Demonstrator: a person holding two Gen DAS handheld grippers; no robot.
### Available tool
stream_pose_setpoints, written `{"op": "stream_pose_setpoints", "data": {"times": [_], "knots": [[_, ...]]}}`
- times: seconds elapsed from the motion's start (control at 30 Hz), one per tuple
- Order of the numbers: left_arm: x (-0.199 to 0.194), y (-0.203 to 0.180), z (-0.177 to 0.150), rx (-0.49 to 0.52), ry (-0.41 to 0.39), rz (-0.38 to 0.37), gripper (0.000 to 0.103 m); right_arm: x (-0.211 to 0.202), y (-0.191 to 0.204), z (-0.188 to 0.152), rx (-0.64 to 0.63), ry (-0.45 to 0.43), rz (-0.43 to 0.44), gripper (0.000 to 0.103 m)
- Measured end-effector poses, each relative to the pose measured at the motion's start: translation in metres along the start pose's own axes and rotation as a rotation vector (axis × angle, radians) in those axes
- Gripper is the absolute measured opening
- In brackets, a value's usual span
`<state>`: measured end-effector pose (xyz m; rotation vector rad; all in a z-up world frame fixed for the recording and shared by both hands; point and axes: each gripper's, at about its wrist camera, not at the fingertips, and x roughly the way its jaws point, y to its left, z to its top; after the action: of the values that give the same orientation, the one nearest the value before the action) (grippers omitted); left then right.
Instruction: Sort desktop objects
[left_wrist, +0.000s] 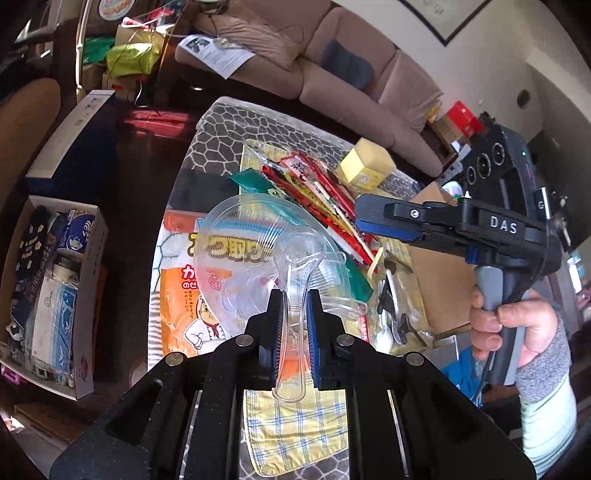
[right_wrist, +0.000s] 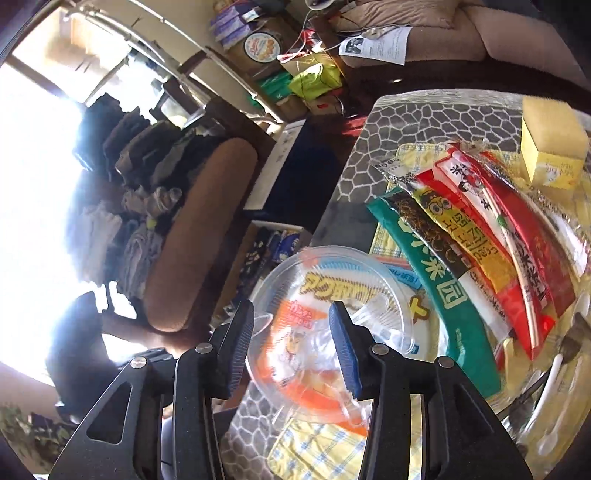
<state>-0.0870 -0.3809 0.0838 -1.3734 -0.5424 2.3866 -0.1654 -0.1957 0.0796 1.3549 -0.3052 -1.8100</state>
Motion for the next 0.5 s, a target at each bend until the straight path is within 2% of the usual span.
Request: {"op": "stream_pose_setpoints", "data": {"times": [0.07,0.13,0.33,0.4,0.47,0.5], "knots": [[0.002,-0.003,-0.003,-0.025,-0.023,0.001,0.012,-0.007,-0.002,-0.005,0.053,-0.014,0.063,0.048],[0.004,-0.005,-0.006,-0.056,-0.041,-0.015,0.012,-0.007,0.0,-0.011,0.071,-0.014,0.083,0.049],[0.02,-0.014,-0.017,-0.135,-0.03,-0.049,0.012,0.012,0.008,-0.019,0.048,0.012,0.015,0.048],[0.025,-0.018,-0.019,-0.147,-0.018,-0.059,0.012,0.016,0.01,-0.02,0.024,0.011,-0.018,0.042],[0.031,-0.021,-0.02,-0.155,0.001,-0.08,0.012,0.018,0.009,-0.023,0.011,0.009,-0.042,0.028],[0.035,-0.023,-0.02,-0.156,0.016,-0.087,0.012,0.018,0.009,-0.023,0.004,0.007,-0.057,0.027]]}}
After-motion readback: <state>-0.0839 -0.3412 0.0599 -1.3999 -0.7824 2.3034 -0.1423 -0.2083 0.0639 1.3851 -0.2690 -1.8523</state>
